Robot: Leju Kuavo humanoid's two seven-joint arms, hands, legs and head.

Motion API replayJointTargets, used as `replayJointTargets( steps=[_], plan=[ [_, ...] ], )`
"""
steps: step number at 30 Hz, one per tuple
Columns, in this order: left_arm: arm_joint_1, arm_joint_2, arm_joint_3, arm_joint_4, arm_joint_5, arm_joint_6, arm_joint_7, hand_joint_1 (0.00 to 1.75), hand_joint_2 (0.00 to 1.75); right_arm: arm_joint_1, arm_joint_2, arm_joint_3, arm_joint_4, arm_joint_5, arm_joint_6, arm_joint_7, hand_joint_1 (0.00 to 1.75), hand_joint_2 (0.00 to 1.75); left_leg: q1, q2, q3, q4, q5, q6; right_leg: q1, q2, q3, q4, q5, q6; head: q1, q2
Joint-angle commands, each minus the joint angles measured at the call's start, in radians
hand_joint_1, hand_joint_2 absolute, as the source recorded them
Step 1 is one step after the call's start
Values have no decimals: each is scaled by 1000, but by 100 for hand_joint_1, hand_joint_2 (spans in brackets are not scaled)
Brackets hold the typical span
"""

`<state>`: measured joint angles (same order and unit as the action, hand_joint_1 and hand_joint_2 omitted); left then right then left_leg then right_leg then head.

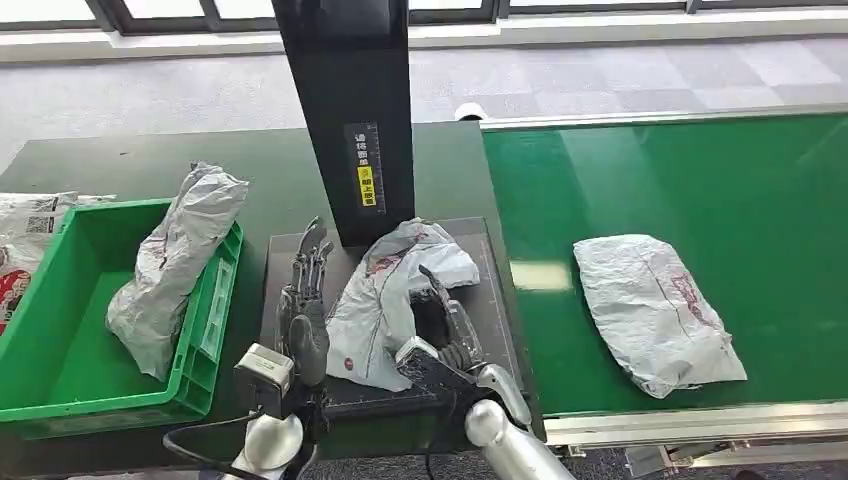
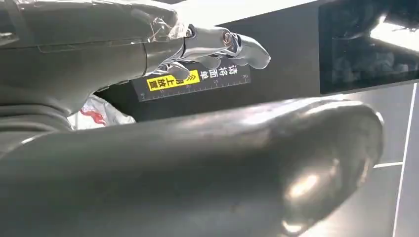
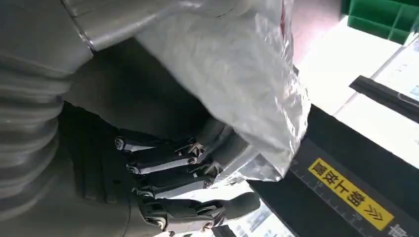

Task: Moved the parcel from conveyor to table for the left to box.

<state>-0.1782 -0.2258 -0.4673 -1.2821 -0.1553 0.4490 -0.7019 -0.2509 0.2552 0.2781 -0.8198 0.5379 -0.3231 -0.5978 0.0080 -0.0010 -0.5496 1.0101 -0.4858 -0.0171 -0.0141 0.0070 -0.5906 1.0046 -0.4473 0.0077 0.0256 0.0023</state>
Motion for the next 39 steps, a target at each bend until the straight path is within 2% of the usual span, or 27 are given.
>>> replayJointTargets(
  steps=[1, 7, 13, 18, 22, 26, 31, 32, 33, 39],
  plan=[
    [-22, 38, -52, 23, 0, 4, 4, 0, 0, -13, -16, 43, -17, -7, 7, 0, 0, 175, 0, 0, 0, -1, 0, 0, 0, 0, 0, -1, 0, 0, 0, 0],
    [-21, 37, -51, 23, -19, 29, 4, 0, 0, -10, -19, 45, -27, -14, 12, -8, 0, 175, 0, 0, 0, -1, 0, 0, 0, 0, 0, -1, 0, -1, 0, 0],
    [-27, 33, -47, 22, -27, 75, 4, 0, 0, -12, -22, 89, -70, -39, 93, 20, 0, 175, 0, 0, 0, -1, 0, 0, 0, -1, 0, -1, 0, -1, 0, 0],
    [-21, 13, -11, 58, -13, 64, 19, 0, 0, 35, -55, 162, -147, 31, 92, 160, 0, 175, 0, -1, 1, -2, 1, 0, 0, -2, 1, -2, 0, -1, 0, 0],
    [-1, 14, -9, 15, 0, 59, 45, 0, 0, 138, -97, 183, -372, 162, -33, 276, 0, 175, 0, -2, 0, 0, 0, 0, 0, -2, 0, 0, 0, 0, 0, 0],
    [3, 15, -10, -15, 17, 18, 23, 0, 0, 265, -120, 160, -713, 257, -268, 243, 0, 175, -1, -4, -2, 0, 0, 1, -1, -4, -1, 0, -1, 0, 0, 0],
    [-2, 13, -10, -10, 18, 18, 22, 0, 0, 284, -126, 169, -754, 270, -270, 258, 0, 175, -1, -3, -1, -1, -1, 0, 0, -3, -1, -1, -1, 0, 0, 0],
    [-8, 6, -4, 4, 15, 34, 6, 0, 0, 293, -124, 183, -763, 272, -338, 222, 0, 175, -1, -2, -1, -1, -1, 0, 0, -2, -1, -1, -1, 0, 0, 0],
    [-15, 6, -8, 13, 6, 49, 4, 0, 0, 303, -133, 198, -778, 265, -358, 215, 0, 175, 0, -2, -1, -1, -1, 1, 0, -2, 0, -2, -1, 0, 0, 0],
    [-10, 18, -37, 29, -34, 29, 11, 0, 0, 341, -163, 276, -817, 277, -359, 206, 0, 175, 0, -2, 0, -2, -2, 0, 0, -2, 1, -2, -1, 0, 0, 0]
  ],
)
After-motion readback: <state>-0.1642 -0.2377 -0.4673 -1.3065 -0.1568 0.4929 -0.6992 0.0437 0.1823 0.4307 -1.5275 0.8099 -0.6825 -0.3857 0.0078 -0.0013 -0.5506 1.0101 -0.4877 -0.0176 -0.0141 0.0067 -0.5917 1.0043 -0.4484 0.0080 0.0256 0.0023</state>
